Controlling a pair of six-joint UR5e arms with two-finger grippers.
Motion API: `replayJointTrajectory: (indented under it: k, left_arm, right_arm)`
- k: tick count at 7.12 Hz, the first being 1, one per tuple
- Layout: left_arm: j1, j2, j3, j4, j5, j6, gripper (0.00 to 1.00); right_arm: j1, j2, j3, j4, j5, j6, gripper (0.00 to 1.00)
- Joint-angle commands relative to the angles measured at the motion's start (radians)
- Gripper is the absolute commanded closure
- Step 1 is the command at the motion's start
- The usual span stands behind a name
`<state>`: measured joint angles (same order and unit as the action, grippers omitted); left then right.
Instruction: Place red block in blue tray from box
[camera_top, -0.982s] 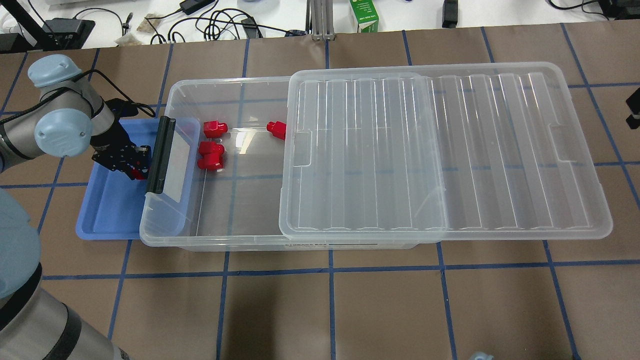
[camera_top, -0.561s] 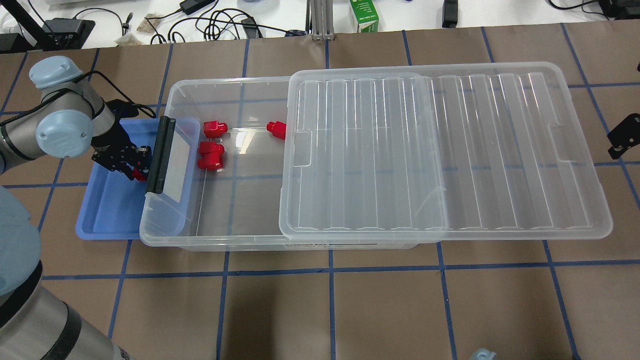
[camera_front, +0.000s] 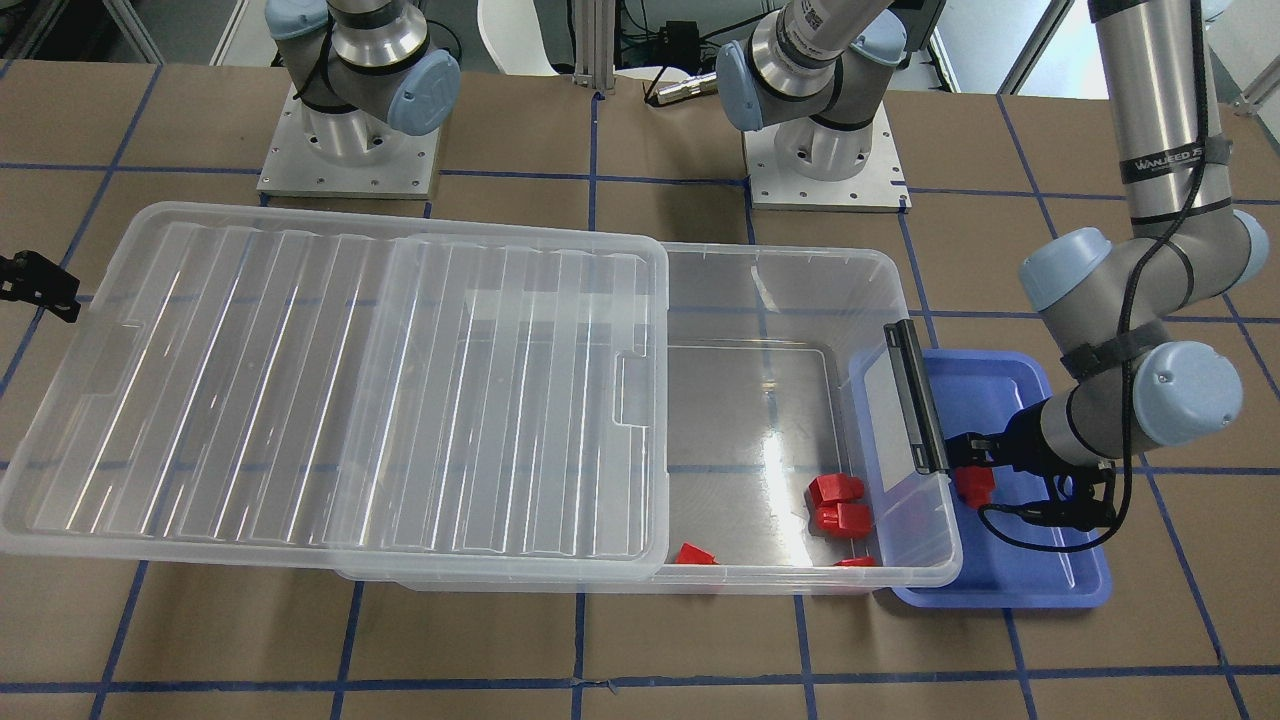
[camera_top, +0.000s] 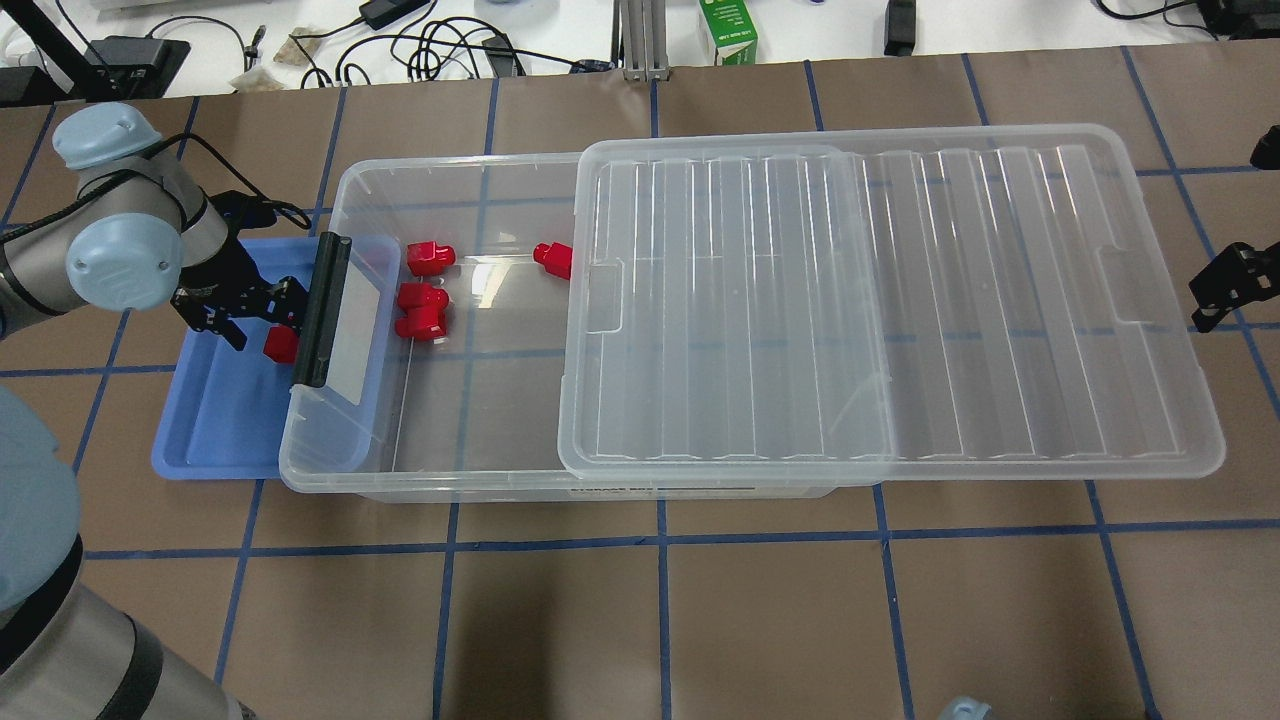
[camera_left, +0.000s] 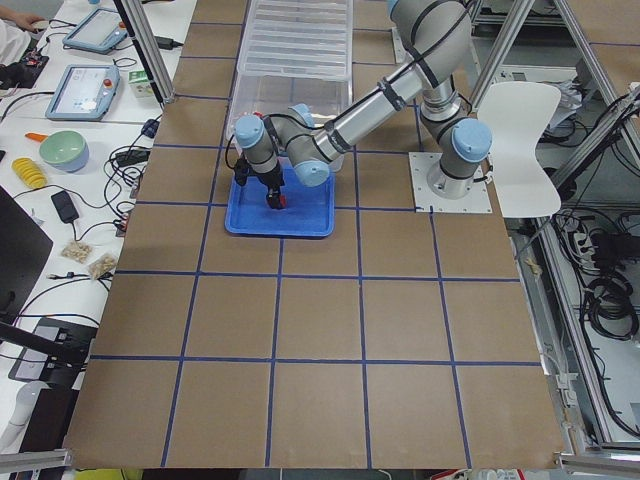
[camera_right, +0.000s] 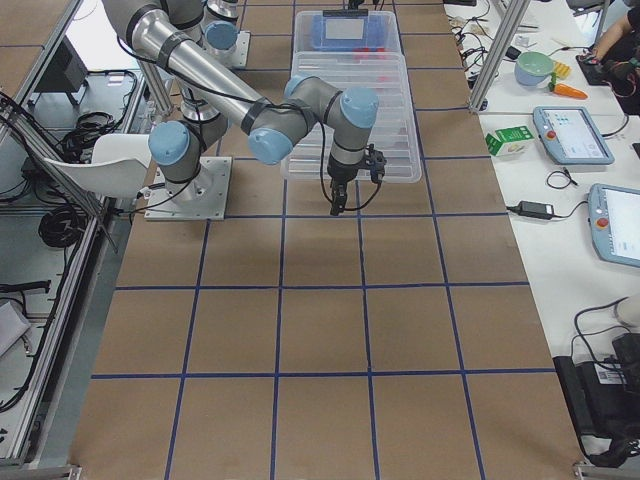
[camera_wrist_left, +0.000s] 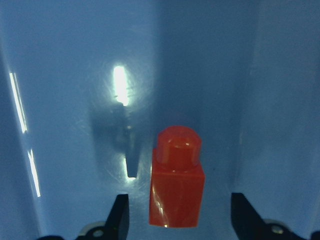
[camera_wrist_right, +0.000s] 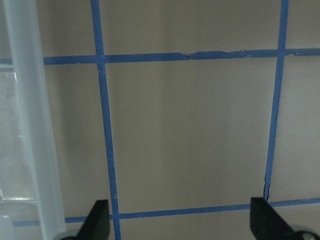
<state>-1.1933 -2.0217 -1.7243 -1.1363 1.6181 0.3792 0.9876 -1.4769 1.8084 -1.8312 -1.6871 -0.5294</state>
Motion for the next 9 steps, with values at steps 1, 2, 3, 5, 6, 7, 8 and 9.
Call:
replayJointTrajectory:
  k: [1, 2, 3, 5, 6, 7, 8, 9]
  left_arm:
    - [-0.003, 0.07, 0.04, -0.049, 0.006, 0.0, 0.0]
    - [-0.005, 0.116, 0.096, -0.154, 0.009, 0.0, 0.0]
    - [-0.003, 0.153, 0.165, -0.263, 0.011, -0.002, 0.0]
    - [-0.023, 0.252, 0.254, -0.447, -0.003, -0.105, 0.0]
    - [-0.078, 0.315, 0.267, -0.512, -0.003, -0.235, 0.0]
    - [-0.174, 0.365, 0.258, -0.516, 0.0, -0.376, 0.0]
    - [-0.266, 0.401, 0.253, -0.517, -0.001, -0.435, 0.0]
    - [-0.344, 0.417, 0.237, -0.519, -0.026, -0.437, 0.0]
  right_arm:
    - [0.032, -0.008, 0.017, 0.001, 0.001, 0.064, 0.0]
    - [0.078, -0.013, 0.025, 0.001, 0.001, 0.122, 0.0]
    - [0.124, -0.013, 0.032, 0.001, 0.001, 0.17, 0.0]
    - [0.187, -0.014, 0.032, 0.001, 0.001, 0.227, 0.0]
    - [0.224, -0.014, 0.032, 0.0, 0.003, 0.28, 0.0]
    - [0.268, -0.014, 0.028, 0.0, 0.013, 0.329, 0.0]
    - [0.311, -0.014, 0.025, 0.0, 0.017, 0.379, 0.0]
    - [0.344, -0.013, 0.025, -0.002, 0.017, 0.437, 0.0]
